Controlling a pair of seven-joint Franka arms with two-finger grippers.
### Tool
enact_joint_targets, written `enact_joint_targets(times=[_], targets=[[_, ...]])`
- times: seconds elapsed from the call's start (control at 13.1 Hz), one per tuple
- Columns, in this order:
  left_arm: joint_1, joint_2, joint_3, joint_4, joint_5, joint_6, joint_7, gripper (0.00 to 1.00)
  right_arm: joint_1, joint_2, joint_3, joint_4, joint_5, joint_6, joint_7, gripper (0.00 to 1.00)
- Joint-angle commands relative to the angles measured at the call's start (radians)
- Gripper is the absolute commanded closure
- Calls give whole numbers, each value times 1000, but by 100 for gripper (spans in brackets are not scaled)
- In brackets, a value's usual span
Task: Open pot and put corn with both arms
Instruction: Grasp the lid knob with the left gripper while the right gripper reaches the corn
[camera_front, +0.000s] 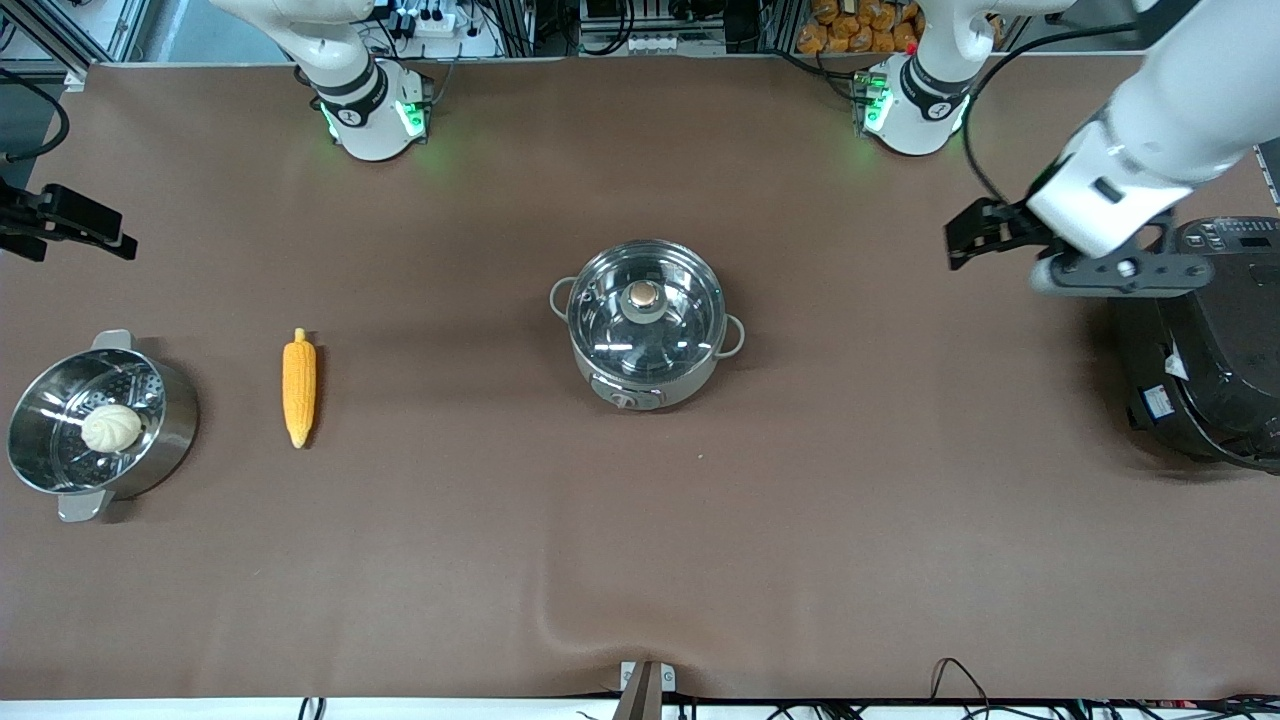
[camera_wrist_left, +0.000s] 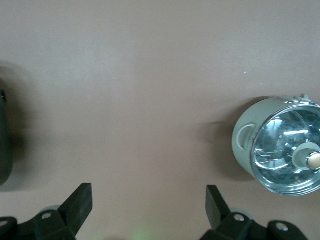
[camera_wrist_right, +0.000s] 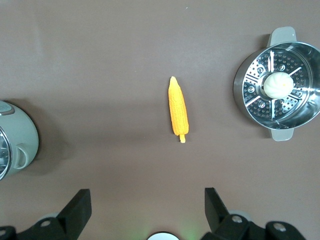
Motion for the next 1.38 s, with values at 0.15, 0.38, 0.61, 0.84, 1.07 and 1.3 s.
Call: enact_joint_targets(times=[0.15, 0.38, 0.61, 0.84, 1.07, 1.3], targets=[[-21, 134, -156, 55, -21, 84, -250, 0, -15, -33, 10, -98, -17, 48, -6, 0], [-197, 220, -150, 53, 6, 190, -487, 0, -28, -127, 12, -345, -17, 275, -18, 0], [-301, 285, -150, 55, 43, 291, -647, 0, -28, -139, 12, -492, -35, 422, -18, 0], [-366, 343, -153, 49, 129, 344, -743, 0, -46, -171, 12, -761, -59, 736, -18, 0], [-424, 401, -152, 44, 184, 393, -825, 0, -49, -156, 12, -902, -72, 906, -47, 0], [-467, 437, -152, 43, 236, 398, -862, 0, -92, -103, 12, -985, -82, 1059, -117, 0]])
